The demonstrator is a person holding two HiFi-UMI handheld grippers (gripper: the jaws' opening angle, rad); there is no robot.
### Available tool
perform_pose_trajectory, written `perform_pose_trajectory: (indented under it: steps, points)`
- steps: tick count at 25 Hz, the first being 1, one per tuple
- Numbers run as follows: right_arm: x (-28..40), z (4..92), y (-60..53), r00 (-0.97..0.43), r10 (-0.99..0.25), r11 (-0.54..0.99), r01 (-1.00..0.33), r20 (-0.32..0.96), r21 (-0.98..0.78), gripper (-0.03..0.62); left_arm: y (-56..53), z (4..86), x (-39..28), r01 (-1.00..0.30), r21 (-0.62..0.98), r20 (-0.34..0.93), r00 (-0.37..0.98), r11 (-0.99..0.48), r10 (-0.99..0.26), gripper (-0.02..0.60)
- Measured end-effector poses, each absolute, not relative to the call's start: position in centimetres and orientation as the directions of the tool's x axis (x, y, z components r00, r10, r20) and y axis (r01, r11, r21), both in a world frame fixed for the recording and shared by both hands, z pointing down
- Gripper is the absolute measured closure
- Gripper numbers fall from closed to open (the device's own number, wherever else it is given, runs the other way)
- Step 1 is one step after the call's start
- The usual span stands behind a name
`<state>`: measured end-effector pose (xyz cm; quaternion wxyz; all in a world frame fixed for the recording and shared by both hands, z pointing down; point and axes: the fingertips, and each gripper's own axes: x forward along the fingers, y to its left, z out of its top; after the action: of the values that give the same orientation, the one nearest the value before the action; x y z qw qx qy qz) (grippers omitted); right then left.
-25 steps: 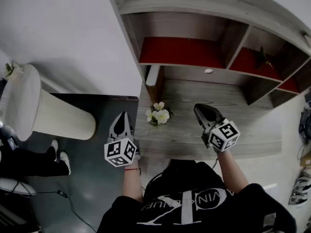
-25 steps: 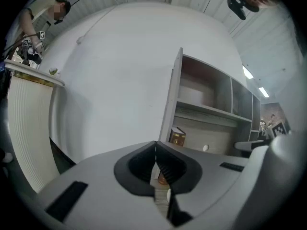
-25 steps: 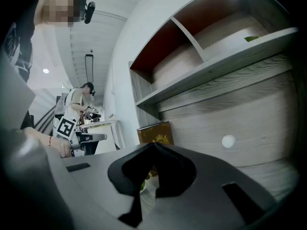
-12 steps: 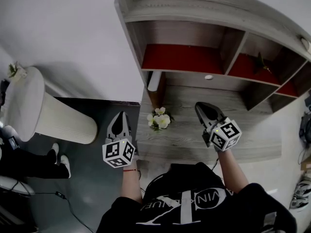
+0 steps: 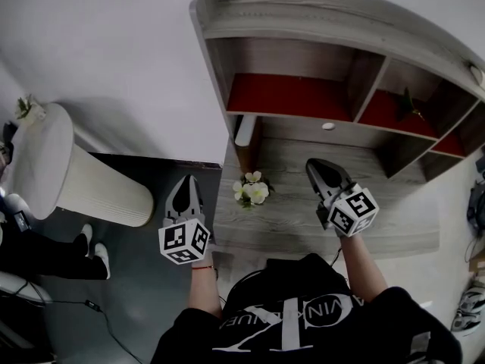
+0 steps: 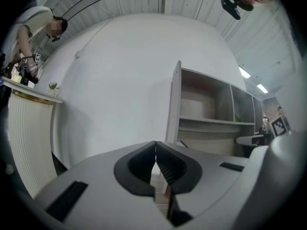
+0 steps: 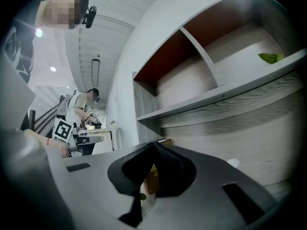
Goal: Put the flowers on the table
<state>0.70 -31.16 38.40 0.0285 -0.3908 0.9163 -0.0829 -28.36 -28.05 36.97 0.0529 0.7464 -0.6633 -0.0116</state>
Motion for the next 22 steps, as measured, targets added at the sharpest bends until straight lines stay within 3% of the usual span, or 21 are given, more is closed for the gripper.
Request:
perform_pose_trajectory:
  steps: [22]
  points:
    - [1.10,38.13,-31.53,-0.683,-0.730,0.673,-0.720,0.003,-0.168,0.585,-27.81,36.84,-28.61,-0.991,0.089,0.046,0.108,-0.103,-0.993,0.577]
